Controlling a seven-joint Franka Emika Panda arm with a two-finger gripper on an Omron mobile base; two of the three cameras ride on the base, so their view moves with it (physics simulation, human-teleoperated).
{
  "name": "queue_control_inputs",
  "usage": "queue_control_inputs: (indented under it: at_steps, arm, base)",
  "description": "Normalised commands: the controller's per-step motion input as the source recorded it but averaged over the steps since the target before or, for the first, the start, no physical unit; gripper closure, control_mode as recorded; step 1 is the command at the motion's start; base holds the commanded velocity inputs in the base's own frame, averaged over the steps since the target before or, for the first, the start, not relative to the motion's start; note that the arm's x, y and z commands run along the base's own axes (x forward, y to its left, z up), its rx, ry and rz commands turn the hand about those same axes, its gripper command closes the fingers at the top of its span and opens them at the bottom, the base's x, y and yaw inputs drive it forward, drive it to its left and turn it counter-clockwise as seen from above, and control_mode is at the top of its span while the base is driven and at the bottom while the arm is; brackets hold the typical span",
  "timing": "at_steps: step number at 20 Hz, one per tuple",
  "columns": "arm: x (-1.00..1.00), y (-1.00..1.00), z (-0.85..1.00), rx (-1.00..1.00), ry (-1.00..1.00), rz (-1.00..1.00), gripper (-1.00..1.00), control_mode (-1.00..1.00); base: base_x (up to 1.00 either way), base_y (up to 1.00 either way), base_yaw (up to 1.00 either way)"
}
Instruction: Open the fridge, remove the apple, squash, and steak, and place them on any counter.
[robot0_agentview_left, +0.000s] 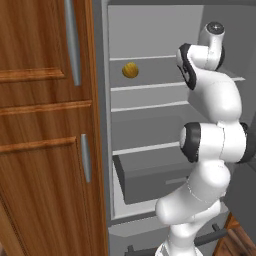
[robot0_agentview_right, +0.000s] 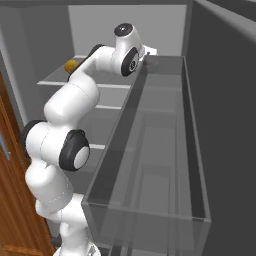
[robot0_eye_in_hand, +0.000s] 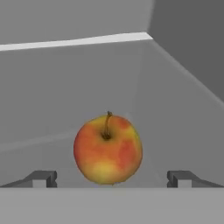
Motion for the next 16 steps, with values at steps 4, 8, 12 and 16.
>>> queue_control_inputs:
  at_steps: [4,8,12,16]
  arm:
    - [0.42,-0.05,-0.04,0.0,0.02,0.0,-1.0,-1.0]
    - [0.34,-0.05,-0.08,0.0,0.0,0.0,-1.0,-1.0]
    - [-0.04,-0.14,-0.16,0.0,0.0,0.0,-1.0,-1.0]
    - [-0.09,-0.05,-0.25,0.0,0.0,0.0,-1.0,-1.0]
  base:
    - [0.0,0.0,0.0]
    - [0.0,0.0,0.0]
    - [0.0,0.0,0.0]
    - [0.0,0.0,0.0]
